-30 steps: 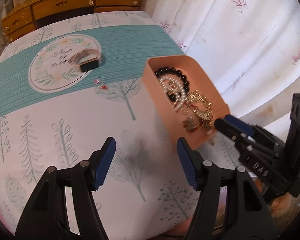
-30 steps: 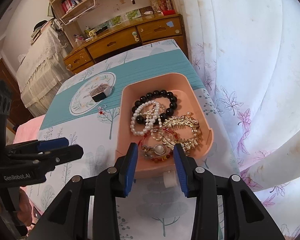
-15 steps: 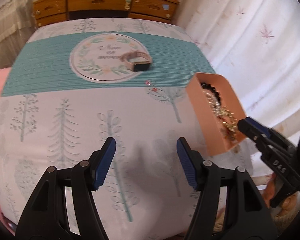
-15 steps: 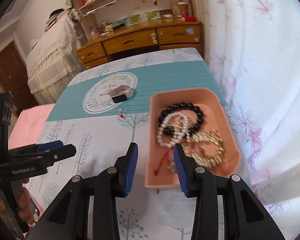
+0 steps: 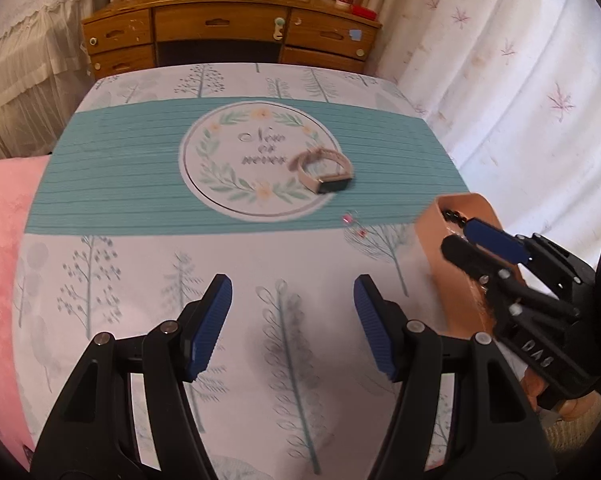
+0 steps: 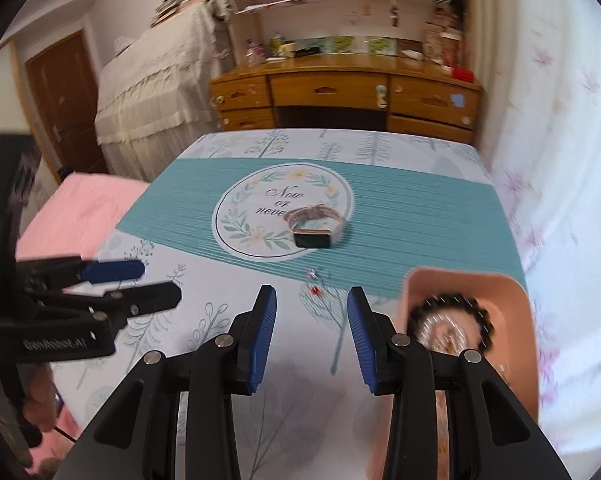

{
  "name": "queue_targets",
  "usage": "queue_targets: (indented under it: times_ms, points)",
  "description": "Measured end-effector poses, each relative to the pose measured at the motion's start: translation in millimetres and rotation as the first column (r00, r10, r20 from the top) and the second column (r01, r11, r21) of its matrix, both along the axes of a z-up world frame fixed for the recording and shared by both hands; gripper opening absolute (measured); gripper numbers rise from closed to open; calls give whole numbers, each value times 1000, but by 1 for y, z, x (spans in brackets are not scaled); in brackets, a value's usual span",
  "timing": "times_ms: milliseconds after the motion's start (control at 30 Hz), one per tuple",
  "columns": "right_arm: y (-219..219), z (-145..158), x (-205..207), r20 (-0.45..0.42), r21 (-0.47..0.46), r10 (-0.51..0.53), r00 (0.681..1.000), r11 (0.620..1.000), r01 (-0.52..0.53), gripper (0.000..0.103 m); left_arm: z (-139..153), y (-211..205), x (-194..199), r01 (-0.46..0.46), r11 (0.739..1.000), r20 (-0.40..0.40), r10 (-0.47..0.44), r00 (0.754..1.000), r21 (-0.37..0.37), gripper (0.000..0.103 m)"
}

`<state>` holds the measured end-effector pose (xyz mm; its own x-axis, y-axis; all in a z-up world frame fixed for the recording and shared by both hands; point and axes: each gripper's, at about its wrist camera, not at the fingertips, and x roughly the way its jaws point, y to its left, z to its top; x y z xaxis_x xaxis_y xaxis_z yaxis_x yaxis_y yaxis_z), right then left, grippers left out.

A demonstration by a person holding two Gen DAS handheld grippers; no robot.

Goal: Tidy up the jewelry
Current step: 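Withdraw both open tools from the tray, then lower the right tool onto the small red-gem ring and close on it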

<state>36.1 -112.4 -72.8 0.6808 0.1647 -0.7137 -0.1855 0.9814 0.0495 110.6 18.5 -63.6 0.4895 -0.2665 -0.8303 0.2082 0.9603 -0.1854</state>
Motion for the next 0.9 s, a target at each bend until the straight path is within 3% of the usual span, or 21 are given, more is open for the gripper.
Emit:
queue_targets:
  times_ms: [367,533,900]
  points:
    - [22,-64,67,-192,-70,91,977,992,-106,36,-25,2,40,12,1000,-32,-11,999,27,61]
    - [25,-79,88,-262,-118,101,960,984,-136,24,-34,5,46,9,1000,-46,-8,999,14,61]
    - [26,-99,115,-322,-159,91,942,976,-149,21,-47,18,57,-17,1000,-80,17,997,-8,61]
